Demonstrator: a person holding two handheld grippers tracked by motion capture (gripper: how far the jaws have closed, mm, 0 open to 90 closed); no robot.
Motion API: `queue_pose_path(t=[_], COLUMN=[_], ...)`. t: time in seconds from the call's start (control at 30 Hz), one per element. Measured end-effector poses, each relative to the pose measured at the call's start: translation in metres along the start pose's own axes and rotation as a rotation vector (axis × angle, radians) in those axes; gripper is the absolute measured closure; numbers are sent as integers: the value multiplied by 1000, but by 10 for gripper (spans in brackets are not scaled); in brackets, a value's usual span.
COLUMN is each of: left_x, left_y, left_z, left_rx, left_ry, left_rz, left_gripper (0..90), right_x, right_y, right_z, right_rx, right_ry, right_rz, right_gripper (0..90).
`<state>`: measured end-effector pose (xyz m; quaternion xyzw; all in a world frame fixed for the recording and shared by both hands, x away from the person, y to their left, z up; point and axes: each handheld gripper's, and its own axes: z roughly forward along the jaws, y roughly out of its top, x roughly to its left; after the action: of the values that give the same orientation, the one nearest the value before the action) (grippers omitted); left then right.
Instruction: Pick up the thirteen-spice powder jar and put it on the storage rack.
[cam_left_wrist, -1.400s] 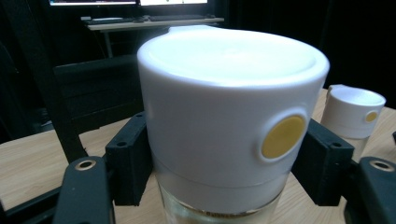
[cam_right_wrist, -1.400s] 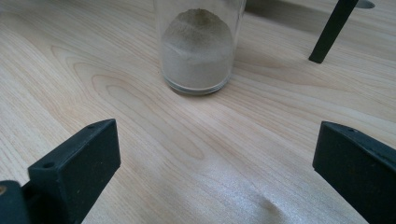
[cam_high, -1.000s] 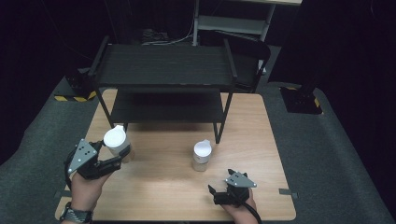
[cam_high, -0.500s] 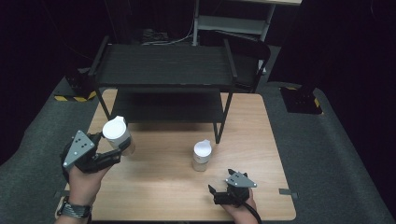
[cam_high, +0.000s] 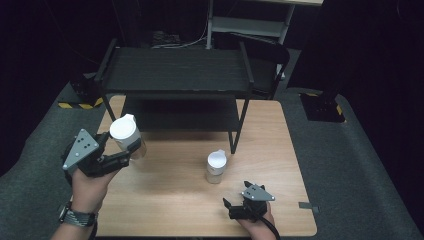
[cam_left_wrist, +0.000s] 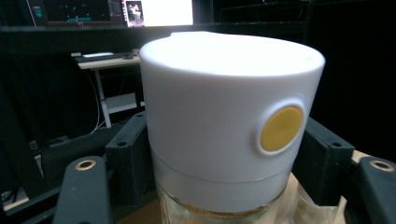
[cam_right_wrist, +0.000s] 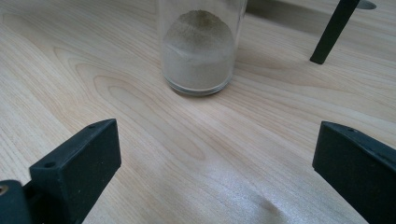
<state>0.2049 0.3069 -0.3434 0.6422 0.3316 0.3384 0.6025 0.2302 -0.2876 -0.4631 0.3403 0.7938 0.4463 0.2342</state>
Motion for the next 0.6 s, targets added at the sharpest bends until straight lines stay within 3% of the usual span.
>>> queue_pose_path(t=[0.4,0.6], left_x=[3,7], left_y=[23,32], left_z=[8,13], left_rx=[-24,-38], left_ry=[-5,-11], left_rz=[13,-10], left_gripper=[304,304], right_x=[0,-1], right_y=[0,-1], right_z=[0,0], right_rx=[0,-3], right_ry=[3,5], right_rz=[-1,-3], right_gripper=[5,6])
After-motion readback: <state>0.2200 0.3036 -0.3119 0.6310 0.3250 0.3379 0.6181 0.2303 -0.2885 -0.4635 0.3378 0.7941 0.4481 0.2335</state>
